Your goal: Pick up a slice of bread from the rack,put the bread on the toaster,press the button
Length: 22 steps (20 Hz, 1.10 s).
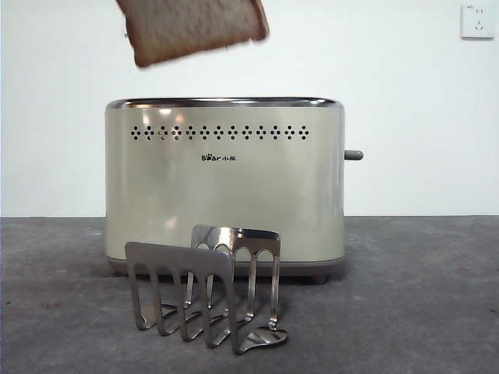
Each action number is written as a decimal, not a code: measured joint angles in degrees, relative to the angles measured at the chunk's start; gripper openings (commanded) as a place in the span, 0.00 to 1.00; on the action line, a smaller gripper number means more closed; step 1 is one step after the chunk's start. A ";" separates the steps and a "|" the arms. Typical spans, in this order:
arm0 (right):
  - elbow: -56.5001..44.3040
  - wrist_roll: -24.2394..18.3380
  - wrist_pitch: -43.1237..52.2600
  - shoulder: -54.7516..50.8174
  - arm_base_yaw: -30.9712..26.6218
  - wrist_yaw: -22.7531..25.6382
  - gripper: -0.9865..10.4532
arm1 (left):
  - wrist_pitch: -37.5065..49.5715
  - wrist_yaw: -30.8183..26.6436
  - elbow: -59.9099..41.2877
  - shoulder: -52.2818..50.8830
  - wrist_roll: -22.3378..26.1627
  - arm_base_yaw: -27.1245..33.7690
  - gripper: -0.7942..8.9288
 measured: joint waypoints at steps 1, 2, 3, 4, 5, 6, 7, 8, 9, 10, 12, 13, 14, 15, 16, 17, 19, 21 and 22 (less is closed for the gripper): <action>0.00 -0.09 0.02 0.20 0.00 0.00 0.08 | -0.09 -1.27 1.73 0.98 -0.13 0.00 0.07; 0.00 -0.22 0.00 0.26 0.00 0.00 0.08 | -0.37 -1.90 3.56 2.29 -0.22 0.02 0.07; 0.00 -0.22 0.02 0.33 0.00 0.02 0.08 | -0.46 -2.12 4.87 3.37 -0.39 0.02 0.07; 0.00 -0.24 0.09 0.35 0.00 0.00 0.08 | -0.50 -2.69 6.25 4.72 -0.48 0.00 0.07; 0.00 -0.24 0.15 0.37 0.00 0.00 0.08 | -0.55 -3.43 7.19 5.95 -0.48 0.00 0.07; 0.00 -0.24 0.15 0.37 0.00 0.00 0.08 | -0.46 -4.90 8.11 7.50 -0.42 0.00 0.07; 0.00 -0.24 0.15 0.37 0.00 0.00 0.08 | 0.11 -6.05 8.37 8.76 -0.26 0.00 0.07; 0.00 -0.24 0.15 0.37 0.00 0.00 0.08 | 0.39 -7.34 8.44 10.25 0.02 0.00 0.07; 0.00 -0.24 0.15 0.37 0.00 0.00 0.08 | 0.33 -7.96 8.44 11.50 0.26 0.02 0.07; 0.00 -0.24 0.15 0.37 0.00 -0.02 0.08 | 0.33 -8.02 8.44 12.92 0.59 0.15 0.07; 0.00 -0.24 0.15 0.37 0.00 -0.09 0.08 | 0.37 -7.98 8.44 15.17 0.63 0.74 0.07; 0.00 -0.24 0.15 0.37 0.00 -0.09 0.08 | 0.50 -8.00 8.44 15.96 0.66 1.16 0.07; 0.00 -0.24 0.15 0.35 0.24 -0.09 0.08 | 0.85 -8.02 8.44 16.61 0.66 1.68 0.07; 0.00 -0.24 0.13 0.37 0.55 -0.09 0.08 | 1.79 -8.04 8.44 17.07 0.66 2.47 0.07; 0.00 -0.24 0.09 0.37 1.18 -0.22 0.08 | 2.62 -8.02 8.44 17.35 0.61 3.30 0.07; 0.00 -0.24 0.02 0.37 1.70 -0.24 0.08 | 2.78 -8.00 8.46 17.57 0.48 3.85 0.07; 0.00 -0.24 -0.11 0.35 2.71 -0.33 0.08 | 2.64 -7.06 8.46 18.32 -0.66 5.07 0.07; 0.00 -0.24 -0.22 0.35 3.34 -0.44 0.08 | 2.25 -4.87 8.46 19.34 -1.62 5.95 0.07; 0.00 -0.24 -0.22 0.35 3.37 -0.48 0.08 | 2.25 -4.55 8.46 19.76 -2.12 6.08 0.07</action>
